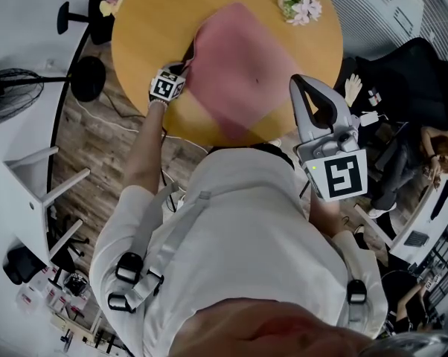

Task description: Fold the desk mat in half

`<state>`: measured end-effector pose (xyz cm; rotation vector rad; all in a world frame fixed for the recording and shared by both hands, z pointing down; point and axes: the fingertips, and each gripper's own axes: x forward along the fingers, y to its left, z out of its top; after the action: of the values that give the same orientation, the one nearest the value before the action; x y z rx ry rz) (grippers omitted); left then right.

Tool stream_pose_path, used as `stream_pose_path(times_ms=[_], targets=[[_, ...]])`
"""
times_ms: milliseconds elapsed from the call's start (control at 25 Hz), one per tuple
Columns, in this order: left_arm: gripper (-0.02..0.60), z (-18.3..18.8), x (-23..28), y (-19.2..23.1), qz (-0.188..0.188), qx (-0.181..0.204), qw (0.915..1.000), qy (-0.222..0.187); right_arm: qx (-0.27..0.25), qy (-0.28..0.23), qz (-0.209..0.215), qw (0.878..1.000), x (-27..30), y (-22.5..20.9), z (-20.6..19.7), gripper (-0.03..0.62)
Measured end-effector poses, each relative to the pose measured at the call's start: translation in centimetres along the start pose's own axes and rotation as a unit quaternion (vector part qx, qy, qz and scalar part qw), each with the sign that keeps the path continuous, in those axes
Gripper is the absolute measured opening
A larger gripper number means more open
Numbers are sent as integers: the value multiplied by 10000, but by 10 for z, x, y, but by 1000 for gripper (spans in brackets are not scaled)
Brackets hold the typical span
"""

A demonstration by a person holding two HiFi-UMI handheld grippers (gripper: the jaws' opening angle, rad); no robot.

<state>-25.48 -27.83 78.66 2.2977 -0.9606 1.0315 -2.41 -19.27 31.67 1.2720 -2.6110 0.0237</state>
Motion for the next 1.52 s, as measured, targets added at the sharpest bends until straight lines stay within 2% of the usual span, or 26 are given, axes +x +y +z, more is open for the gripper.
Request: stream_pose_path(times_ms=[240, 600, 1040, 1520], targets=[[38, -2, 5, -36, -281, 369, 9987, 191, -192, -42, -38, 9998, -17, -3, -3, 5], [38, -13, 13, -65, -493, 902, 9938, 423, -112, -146, -153, 9997, -36, -5, -3, 5], [38, -28, 11, -97, -713, 1297, 9862, 744, -84, -166, -361, 9992, -56, -10, -6, 5], [38, -41, 11, -125, -896, 1563, 9787, 981, -35, -189, -455, 9988, -71, -10, -9, 5]])
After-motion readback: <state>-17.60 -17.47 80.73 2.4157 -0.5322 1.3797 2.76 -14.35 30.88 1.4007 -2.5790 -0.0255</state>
